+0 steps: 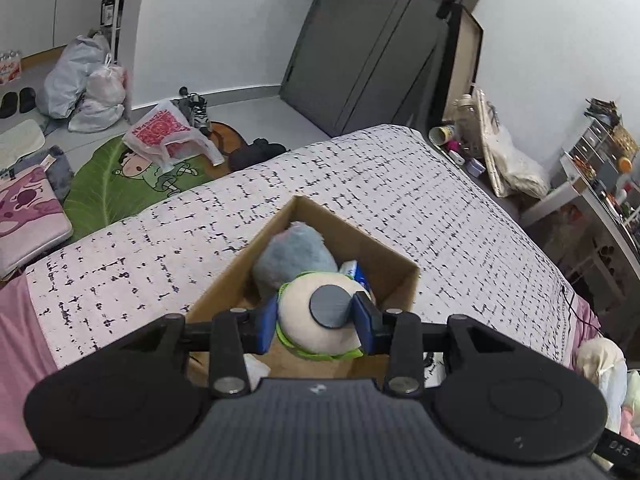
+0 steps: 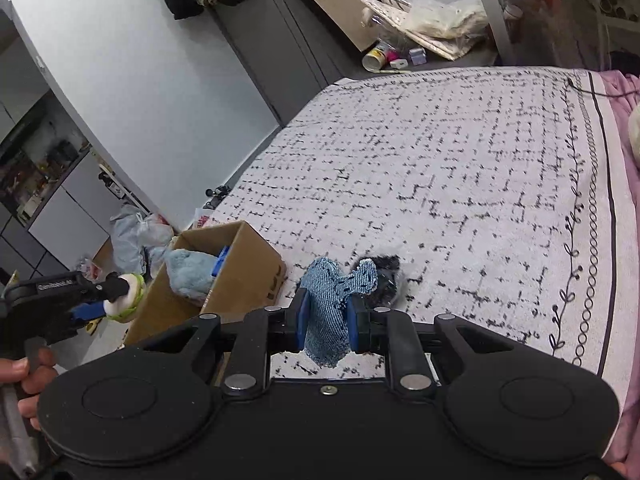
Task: Organize soft objects
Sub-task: 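Carry the round toy and denim plush over the box with both grippers, then open the left gripper over the box while right lowers and releases the denim plush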
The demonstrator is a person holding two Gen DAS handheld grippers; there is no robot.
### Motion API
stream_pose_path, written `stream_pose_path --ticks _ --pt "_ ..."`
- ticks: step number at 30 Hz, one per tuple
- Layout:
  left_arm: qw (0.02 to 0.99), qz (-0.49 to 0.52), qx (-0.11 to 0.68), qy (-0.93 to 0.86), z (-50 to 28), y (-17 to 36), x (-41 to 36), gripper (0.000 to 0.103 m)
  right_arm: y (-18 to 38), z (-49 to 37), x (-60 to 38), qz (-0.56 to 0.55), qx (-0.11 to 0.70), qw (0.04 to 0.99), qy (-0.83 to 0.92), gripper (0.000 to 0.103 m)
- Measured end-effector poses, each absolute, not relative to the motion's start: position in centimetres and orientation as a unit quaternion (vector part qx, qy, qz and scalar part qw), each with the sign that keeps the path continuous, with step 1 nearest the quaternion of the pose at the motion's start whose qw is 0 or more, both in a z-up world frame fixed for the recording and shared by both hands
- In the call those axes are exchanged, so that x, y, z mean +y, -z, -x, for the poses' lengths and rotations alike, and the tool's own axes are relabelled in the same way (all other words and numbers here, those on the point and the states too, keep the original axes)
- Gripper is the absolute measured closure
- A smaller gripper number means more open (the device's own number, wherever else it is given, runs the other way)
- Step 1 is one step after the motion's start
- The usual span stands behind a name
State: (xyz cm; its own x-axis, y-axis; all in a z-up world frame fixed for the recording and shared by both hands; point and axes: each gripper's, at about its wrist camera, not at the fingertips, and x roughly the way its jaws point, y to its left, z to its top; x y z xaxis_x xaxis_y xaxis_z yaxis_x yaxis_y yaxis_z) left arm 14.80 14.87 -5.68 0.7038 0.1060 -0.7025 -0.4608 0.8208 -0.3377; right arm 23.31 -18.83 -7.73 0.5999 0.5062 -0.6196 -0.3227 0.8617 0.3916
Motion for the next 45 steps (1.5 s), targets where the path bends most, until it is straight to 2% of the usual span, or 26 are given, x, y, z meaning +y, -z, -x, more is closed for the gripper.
stream_pose_path --ticks 10,22,34,43,45 --pt "0.867 0.290 0.364 -0.180 -15.7 9.0 17.3 0.064 6.3 -23.6 -16.5 -0.116 0.374 0.885 -0.251 0.083" --pt "0.867 0.284 0.363 -0.188 -16.3 10.9 18.0 0.063 7.2 -25.1 -11.9 -0.123 0.384 0.876 -0.265 0.083" --pt "0.874 0.288 0.355 -0.165 -16.4 11.5 18.3 0.052 8.4 -25.8 -5.9 -0.128 0.404 0.857 -0.292 0.083" --pt "0.878 0.291 0.346 -0.157 -16.2 11.6 18.6 0.048 9.3 -25.8 -2.5 -0.122 0.421 0.844 -0.309 0.083" --pt "0.881 0.290 0.339 -0.157 -16.0 11.4 18.6 0.047 9.8 -25.8 -2.1 -0.128 0.432 0.837 -0.310 0.080"
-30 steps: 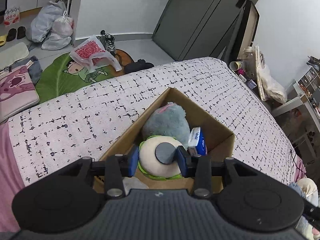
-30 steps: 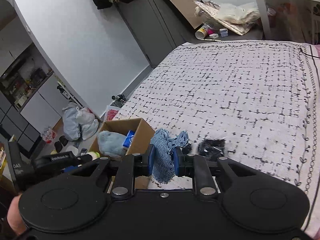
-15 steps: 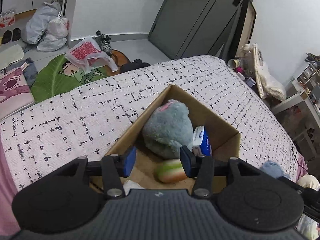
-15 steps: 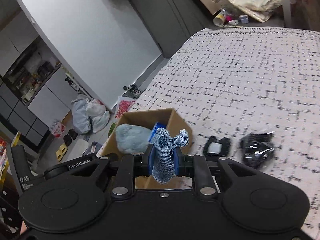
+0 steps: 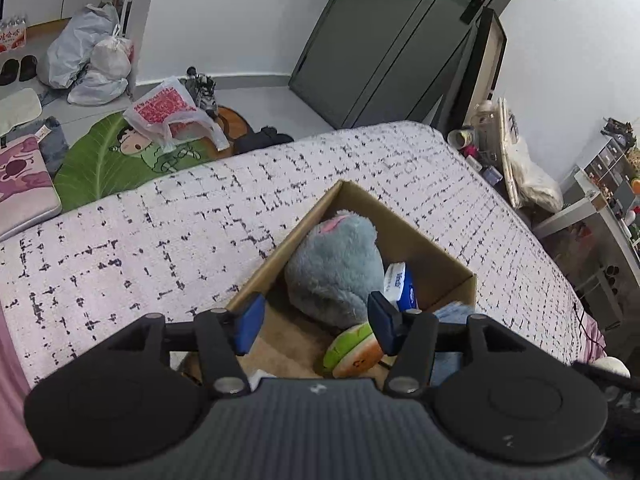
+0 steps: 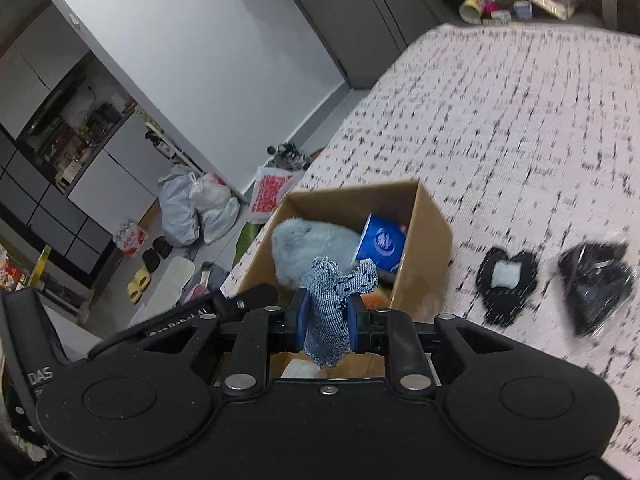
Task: Organize soft objects
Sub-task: 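Open the left gripper over the box while right lowers and releases the denim plush, then move both grippers back to the two black items on the bed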
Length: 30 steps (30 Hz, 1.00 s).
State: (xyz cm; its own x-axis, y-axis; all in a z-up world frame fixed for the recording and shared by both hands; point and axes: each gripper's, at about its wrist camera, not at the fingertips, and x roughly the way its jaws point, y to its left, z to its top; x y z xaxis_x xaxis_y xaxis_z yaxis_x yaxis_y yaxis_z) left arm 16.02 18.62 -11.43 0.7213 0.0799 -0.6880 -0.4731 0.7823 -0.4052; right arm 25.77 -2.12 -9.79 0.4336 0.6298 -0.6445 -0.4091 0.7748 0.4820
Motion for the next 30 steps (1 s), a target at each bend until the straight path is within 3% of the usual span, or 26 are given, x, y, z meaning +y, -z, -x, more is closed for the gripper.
stream_pose_path --ticks 2,6,9,16,23,26,30 --pt "0.884 0.286 0.334 -0.157 -15.9 11.3 18.6 0.047 10.2 -25.8 -1.9 -0.135 0.444 0.828 -0.315 0.078" --pt "0.884 0.285 0.336 -0.157 -16.0 11.3 18.6 0.047 10.4 -25.5 -2.3 -0.139 0.455 0.822 -0.313 0.055" --pt "0.887 0.272 0.339 -0.158 -16.1 11.2 18.3 0.045 9.7 -25.3 -2.9 -0.141 0.455 0.823 -0.310 0.048" --pt "0.899 0.237 0.337 -0.149 -16.2 10.1 17.0 0.015 8.2 -25.1 -4.7 -0.130 0.452 0.832 -0.294 0.044" --pt "0.891 0.234 0.366 -0.131 -16.0 9.3 15.4 0.011 6.3 -25.1 -7.5 -0.106 0.437 0.846 -0.286 0.034" --pt "0.887 0.238 0.376 -0.123 -15.8 8.9 14.7 0.010 5.6 -25.2 -8.8 -0.099 0.430 0.852 -0.281 0.022" --pt "0.888 0.229 0.383 -0.114 -15.9 8.1 13.3 0.008 4.5 -25.5 -10.7 -0.090 0.421 0.859 -0.276 0.021"
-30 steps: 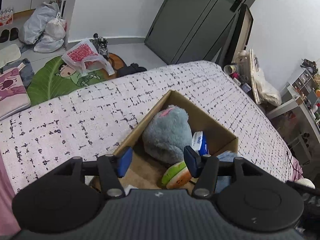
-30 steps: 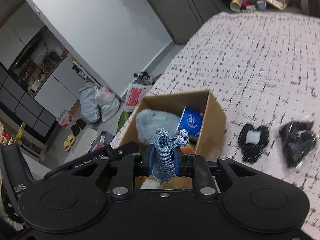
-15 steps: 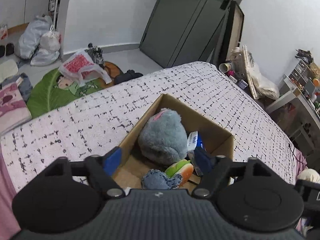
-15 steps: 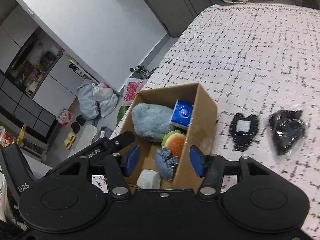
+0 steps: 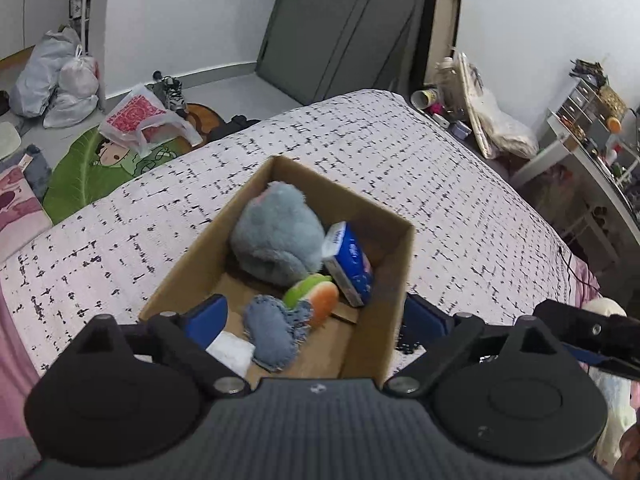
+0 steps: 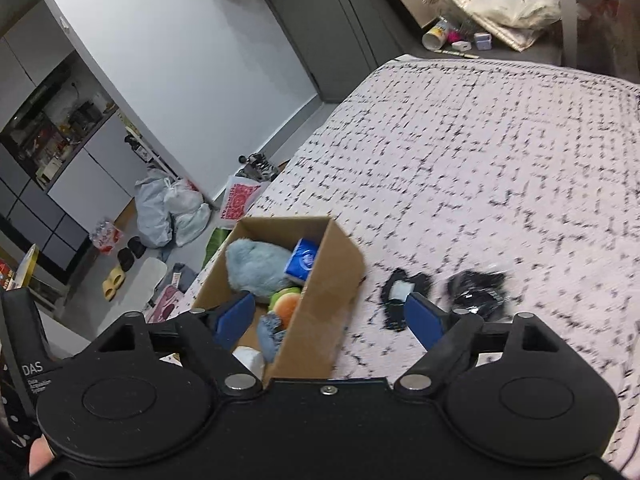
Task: Organize soft objects
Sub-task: 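Move both grippers back to the two black items on the bed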
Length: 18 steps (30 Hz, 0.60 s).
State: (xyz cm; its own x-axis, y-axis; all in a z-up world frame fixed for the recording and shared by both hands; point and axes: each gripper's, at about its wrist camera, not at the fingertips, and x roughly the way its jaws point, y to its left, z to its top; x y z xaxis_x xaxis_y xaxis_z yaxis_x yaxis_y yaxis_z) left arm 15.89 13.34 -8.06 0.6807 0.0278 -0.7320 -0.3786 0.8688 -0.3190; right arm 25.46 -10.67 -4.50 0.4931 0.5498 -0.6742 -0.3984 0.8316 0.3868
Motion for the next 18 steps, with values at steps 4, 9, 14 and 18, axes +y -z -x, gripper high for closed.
stream_pose_path --ticks 4,9,14,18 --pt "0.890 0.224 0.382 -0.107 -16.3 7.0 11.9 0.008 3.5 -25.8 -12.2 -0.077 0.418 0.863 -0.272 0.014" --pt "0.896 0.206 0.378 -0.111 -16.6 6.0 9.8 0.008 2.7 -26.0 -14.4 -0.067 0.402 0.872 -0.269 0.012" --pt "0.899 0.194 0.380 -0.103 -17.0 5.4 7.8 0.008 4.7 -27.1 -17.5 -0.116 0.399 0.875 -0.246 0.012" --pt "0.904 0.171 0.380 -0.095 -17.4 5.0 6.2 0.008 5.6 -27.9 -19.1 -0.129 0.406 0.875 -0.231 0.012"
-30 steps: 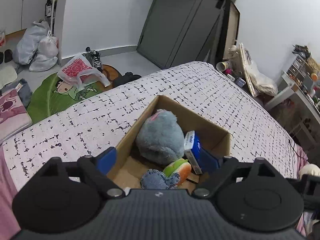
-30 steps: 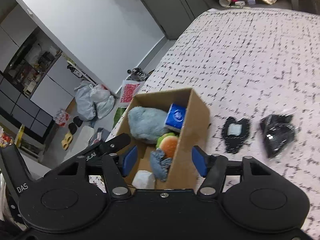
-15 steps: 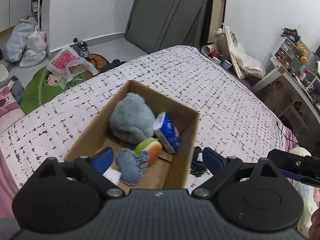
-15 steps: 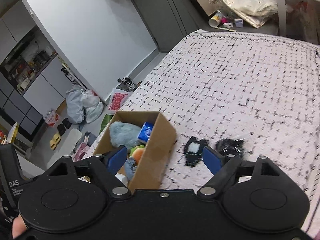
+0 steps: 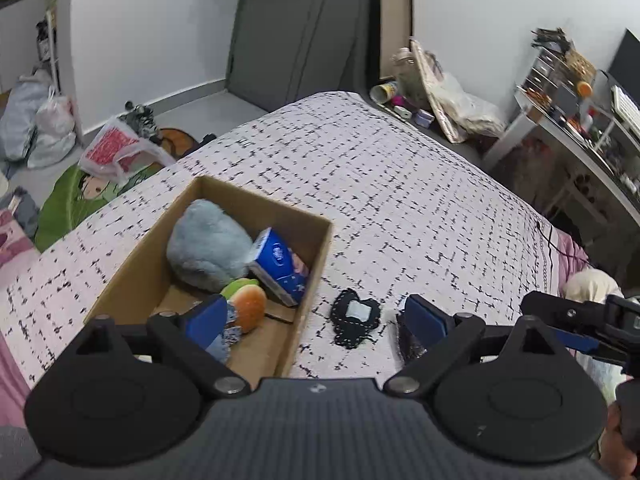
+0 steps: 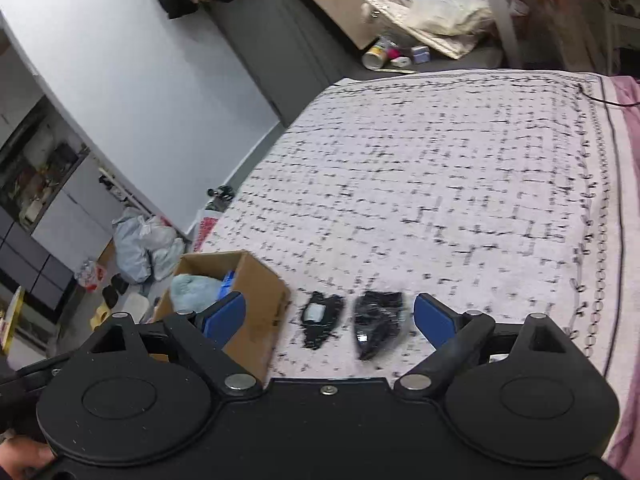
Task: Organize soft objects
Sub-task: 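Move both grippers back to the two black items on the bed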
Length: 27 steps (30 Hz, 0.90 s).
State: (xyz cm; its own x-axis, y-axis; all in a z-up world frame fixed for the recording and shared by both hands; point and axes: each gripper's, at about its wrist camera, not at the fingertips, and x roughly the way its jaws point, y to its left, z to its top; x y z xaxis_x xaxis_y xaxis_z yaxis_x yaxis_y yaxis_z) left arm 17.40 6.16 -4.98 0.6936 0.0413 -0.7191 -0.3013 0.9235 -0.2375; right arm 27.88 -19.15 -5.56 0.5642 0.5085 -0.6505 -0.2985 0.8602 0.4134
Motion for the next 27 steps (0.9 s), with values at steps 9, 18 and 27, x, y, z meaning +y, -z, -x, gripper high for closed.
stream_pose_path --ticks 9,18,27 --pt "0.904 0.162 0.382 -0.100 -19.0 4.9 3.4 0.008 5.4 -28.6 -23.2 -0.152 0.392 0.881 -0.217 0.012" --pt "0.901 0.155 0.391 -0.101 -20.9 5.6 0.5 0.009 6.6 -29.7 -24.5 -0.168 0.410 0.866 -0.232 0.012" --pt "0.894 0.169 0.398 -0.117 -22.6 8.1 -0.6 0.013 8.7 -30.7 -25.2 -0.197 0.435 0.849 -0.225 0.015"
